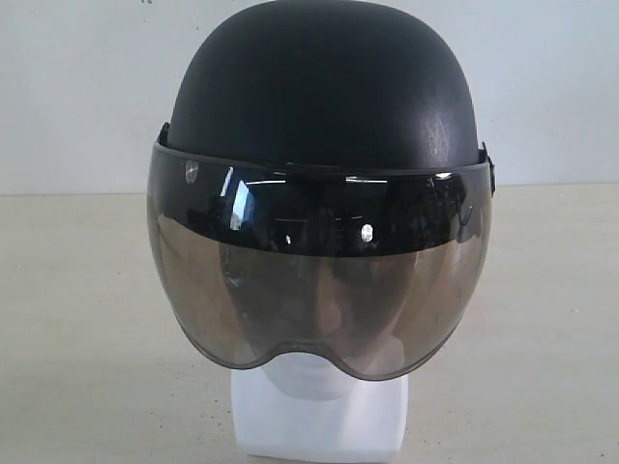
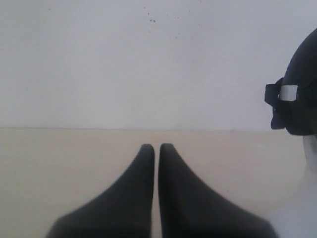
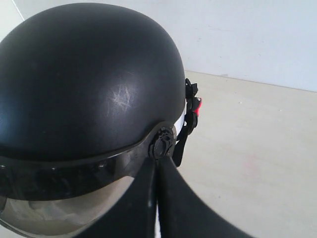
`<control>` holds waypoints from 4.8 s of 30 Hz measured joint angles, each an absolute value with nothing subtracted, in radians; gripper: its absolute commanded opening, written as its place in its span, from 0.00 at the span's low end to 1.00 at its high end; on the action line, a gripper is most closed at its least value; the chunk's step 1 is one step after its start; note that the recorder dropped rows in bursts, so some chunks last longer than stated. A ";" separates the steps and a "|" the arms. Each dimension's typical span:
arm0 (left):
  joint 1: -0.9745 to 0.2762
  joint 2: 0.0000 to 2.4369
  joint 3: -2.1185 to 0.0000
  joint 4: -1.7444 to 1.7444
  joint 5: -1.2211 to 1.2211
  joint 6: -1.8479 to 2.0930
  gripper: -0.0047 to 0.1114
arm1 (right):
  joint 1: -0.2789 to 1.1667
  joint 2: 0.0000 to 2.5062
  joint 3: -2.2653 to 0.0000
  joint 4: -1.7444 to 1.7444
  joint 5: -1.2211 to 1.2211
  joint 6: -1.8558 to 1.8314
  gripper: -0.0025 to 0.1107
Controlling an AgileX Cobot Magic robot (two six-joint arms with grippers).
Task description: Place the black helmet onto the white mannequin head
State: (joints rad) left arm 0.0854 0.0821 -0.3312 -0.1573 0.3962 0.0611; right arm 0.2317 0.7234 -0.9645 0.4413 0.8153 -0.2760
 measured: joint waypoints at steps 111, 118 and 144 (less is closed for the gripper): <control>0.063 0.003 -0.003 -0.119 0.293 -0.015 0.08 | 0.058 0.009 0.000 0.006 0.329 0.044 0.02; 0.063 0.003 -0.003 -0.119 0.293 -0.015 0.08 | 0.058 0.005 0.000 0.000 0.338 0.030 0.02; 0.063 0.003 -0.003 -0.119 0.293 -0.015 0.08 | 0.058 0.005 0.000 0.000 0.338 0.027 0.02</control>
State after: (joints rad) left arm 0.0628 0.0028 -0.0034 -0.1191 0.2933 -0.0148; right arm 0.0576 0.0054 0.0005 0.0000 0.3378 0.0267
